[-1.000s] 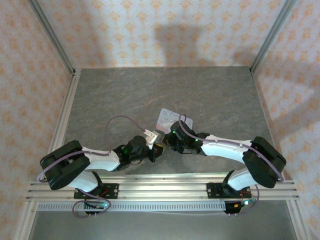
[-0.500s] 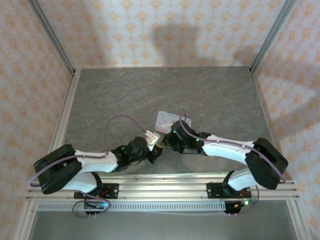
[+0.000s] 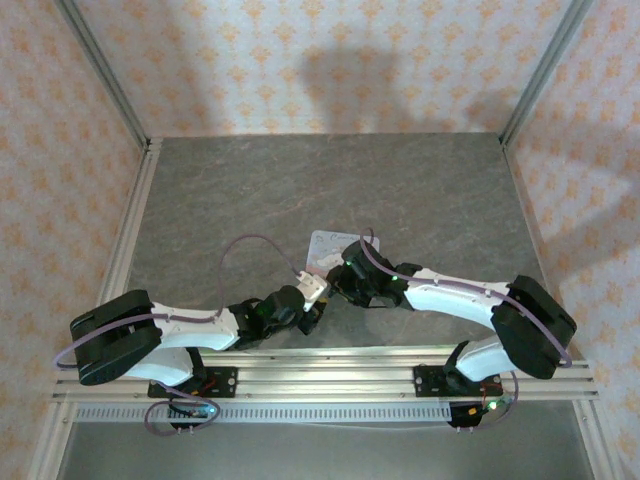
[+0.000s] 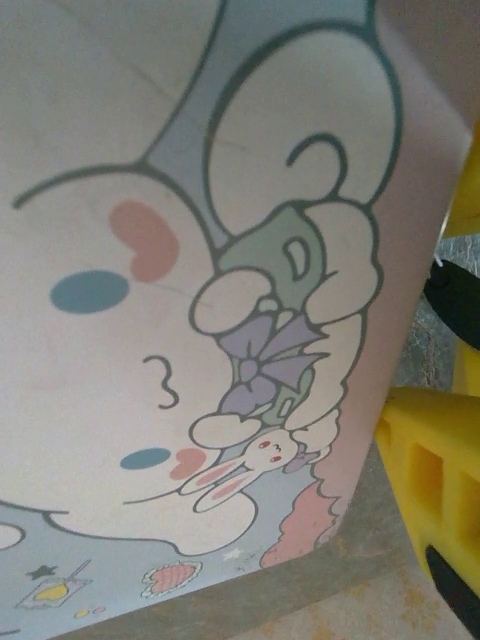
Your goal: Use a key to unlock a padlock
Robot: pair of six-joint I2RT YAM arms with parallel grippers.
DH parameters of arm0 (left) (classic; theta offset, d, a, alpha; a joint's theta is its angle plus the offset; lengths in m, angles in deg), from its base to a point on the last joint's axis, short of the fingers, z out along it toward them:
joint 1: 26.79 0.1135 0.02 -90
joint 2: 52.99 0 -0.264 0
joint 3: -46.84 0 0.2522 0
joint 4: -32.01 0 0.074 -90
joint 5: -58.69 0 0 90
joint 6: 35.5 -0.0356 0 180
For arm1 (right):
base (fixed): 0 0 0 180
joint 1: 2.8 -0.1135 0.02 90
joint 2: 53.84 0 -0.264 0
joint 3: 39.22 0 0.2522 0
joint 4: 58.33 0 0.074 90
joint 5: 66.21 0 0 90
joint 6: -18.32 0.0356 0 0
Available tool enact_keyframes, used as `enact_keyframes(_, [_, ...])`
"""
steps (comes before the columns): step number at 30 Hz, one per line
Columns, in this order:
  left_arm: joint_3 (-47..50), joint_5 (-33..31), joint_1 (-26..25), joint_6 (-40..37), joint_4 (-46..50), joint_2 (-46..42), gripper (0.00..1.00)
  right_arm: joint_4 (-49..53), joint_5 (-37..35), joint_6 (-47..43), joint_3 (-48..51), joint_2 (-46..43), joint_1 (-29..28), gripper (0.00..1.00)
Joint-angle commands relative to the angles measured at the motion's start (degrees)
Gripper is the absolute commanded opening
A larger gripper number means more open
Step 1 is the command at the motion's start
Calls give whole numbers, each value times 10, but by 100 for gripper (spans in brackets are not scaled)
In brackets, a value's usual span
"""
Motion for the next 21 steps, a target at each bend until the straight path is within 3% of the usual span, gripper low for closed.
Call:
enact_keyframes(1, [1,-17,-3,-11,1,9,0,9,-18,-4,-17,-5,3,43])
enact_keyframes(8, [-1,-55,-8,-18,17,9,0,31,-40,-10,-14,-32,3,58])
enact_keyframes(12, [-18,-49,-7,-33,52,20,0,60,-63,-16,-11,-57,3,61])
enact_keyframes(15, [-28,-39,-8,-42,65,30,0,64,-72,-13,0,-71,3,59])
enact_keyframes(21, [-45,-37,-10,-71,85,34,0,64,-73,-8,19,-83,4,46])
